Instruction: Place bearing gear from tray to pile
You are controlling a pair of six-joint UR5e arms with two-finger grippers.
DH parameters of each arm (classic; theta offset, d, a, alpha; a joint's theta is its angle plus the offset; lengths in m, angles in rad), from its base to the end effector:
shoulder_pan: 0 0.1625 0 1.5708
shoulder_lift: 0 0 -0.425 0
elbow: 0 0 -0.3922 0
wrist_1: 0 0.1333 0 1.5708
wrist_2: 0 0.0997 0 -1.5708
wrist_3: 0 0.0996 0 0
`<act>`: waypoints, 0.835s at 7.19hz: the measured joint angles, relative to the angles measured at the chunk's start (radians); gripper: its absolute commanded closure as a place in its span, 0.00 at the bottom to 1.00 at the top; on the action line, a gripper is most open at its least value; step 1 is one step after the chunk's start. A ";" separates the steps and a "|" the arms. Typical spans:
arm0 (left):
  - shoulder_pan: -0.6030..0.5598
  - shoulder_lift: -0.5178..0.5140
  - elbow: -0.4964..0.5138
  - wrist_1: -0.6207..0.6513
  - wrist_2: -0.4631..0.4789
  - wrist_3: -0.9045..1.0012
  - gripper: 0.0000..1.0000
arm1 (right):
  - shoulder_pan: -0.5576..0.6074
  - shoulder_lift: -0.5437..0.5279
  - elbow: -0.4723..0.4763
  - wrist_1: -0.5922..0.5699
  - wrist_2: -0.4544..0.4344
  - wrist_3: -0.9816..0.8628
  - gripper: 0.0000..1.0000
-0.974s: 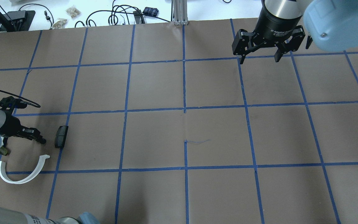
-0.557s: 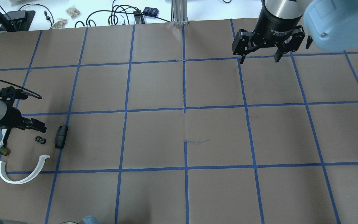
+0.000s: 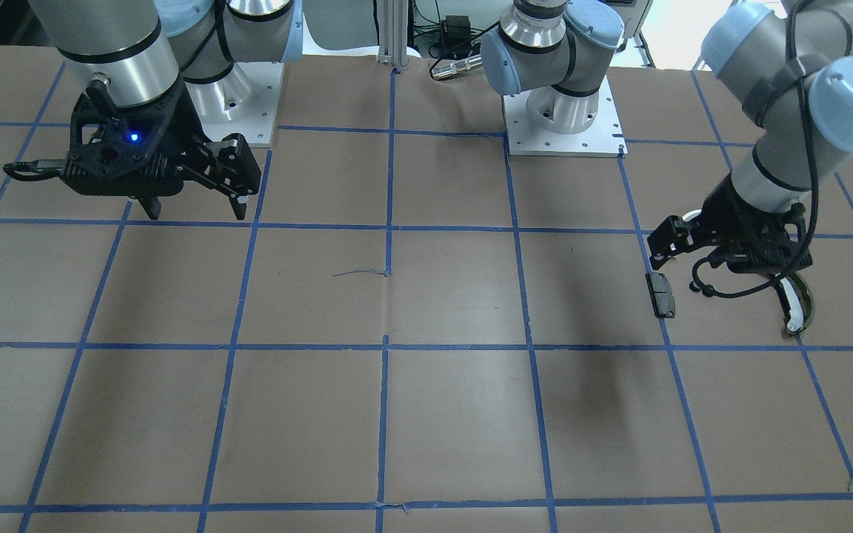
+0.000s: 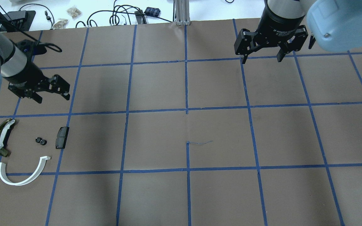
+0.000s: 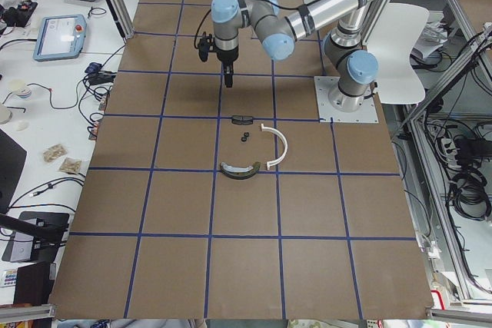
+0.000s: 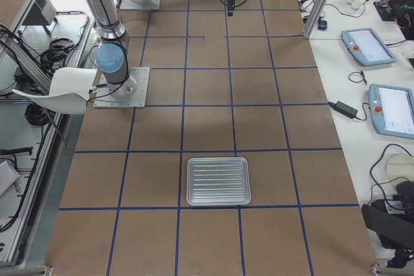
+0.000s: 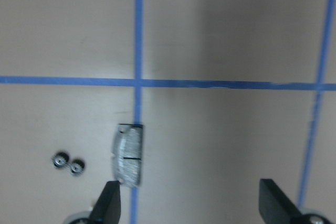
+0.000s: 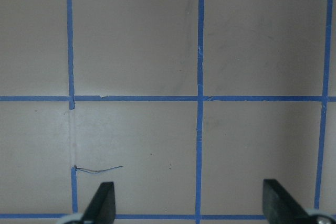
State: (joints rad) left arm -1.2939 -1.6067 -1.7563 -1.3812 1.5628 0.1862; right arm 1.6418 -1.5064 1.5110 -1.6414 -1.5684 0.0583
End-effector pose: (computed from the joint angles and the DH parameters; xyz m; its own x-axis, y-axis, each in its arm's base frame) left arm 0.0062 -0.5122 0.3984 -0.9958 -0.0909 0.0137 -0.0905 0.9955 0.0298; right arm 0.1705 -0.5148 0.4920 -0.9999 -0.0130 -0.0062 -0.0125 0.9978 -0.0657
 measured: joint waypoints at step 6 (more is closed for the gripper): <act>-0.250 0.039 0.255 -0.253 0.016 -0.213 0.00 | 0.003 0.000 0.000 0.003 -0.004 0.002 0.00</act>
State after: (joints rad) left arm -1.5443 -1.5676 -1.5011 -1.6337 1.5789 -0.0270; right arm 1.6444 -1.5064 1.5110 -1.6387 -1.5725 0.0598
